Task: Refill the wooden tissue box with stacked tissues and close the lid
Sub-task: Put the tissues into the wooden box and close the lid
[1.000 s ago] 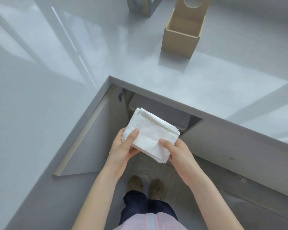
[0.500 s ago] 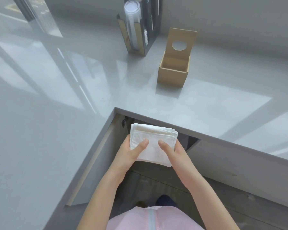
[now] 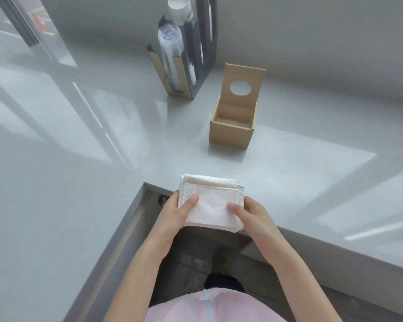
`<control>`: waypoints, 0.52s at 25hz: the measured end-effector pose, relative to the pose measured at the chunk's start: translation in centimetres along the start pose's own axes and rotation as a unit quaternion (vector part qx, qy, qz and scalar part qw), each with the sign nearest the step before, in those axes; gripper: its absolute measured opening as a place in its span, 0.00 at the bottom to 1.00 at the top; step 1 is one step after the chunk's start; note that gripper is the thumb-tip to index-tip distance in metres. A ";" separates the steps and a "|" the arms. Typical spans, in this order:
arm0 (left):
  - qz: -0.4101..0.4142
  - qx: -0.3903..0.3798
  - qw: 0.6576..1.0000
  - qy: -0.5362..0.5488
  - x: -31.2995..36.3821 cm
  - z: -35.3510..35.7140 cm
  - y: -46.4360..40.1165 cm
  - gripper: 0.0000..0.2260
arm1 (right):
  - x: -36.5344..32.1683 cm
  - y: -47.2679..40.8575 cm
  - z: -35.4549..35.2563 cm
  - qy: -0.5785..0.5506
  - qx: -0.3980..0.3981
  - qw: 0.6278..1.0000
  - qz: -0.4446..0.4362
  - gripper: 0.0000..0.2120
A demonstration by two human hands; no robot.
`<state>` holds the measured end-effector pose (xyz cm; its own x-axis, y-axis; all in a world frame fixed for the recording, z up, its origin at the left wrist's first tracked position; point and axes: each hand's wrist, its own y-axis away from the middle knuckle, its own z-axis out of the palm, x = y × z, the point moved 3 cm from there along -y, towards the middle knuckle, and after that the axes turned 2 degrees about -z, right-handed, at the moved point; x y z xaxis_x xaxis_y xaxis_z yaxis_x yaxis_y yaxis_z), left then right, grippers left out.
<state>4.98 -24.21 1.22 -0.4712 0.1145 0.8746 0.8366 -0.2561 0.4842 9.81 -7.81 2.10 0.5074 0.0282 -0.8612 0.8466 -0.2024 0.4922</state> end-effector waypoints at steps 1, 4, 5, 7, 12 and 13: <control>-0.001 0.006 1.000 -0.004 0.7 0.3 -0.9 0.15 | -0.7 -1.0 -0.5 0.006 -0.002 1.000 -0.006 0.05; 0.003 0.018 1.000 -0.021 2.9 0.9 -3.7 0.12 | -2.5 -4.0 -2.1 0.017 0.005 1.000 -0.024 0.05; 0.002 0.023 0.999 -0.028 3.6 1.2 -4.6 0.12 | -3.0 -4.8 -2.6 0.017 0.008 0.999 -0.028 0.05; 0.004 0.028 0.999 -0.045 5.0 1.8 -6.3 0.11 | -4.1 -6.2 -3.7 0.006 0.008 0.999 -0.034 0.05; 0.035 0.049 0.996 -0.072 8.4 4.1 -9.8 0.08 | -6.4 -9.2 -6.7 -0.019 0.014 0.998 -0.050 0.07; 0.039 0.055 0.995 -0.069 8.9 4.5 -10.5 0.08 | -6.7 -9.8 -7.2 -0.020 0.018 0.998 -0.055 0.06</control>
<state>-6.74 -16.18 4.05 -0.3673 0.2317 0.9008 0.8980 -0.1639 0.4083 -0.75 1.03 3.99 0.4036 0.0127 -0.9149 0.8904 -0.2357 0.3895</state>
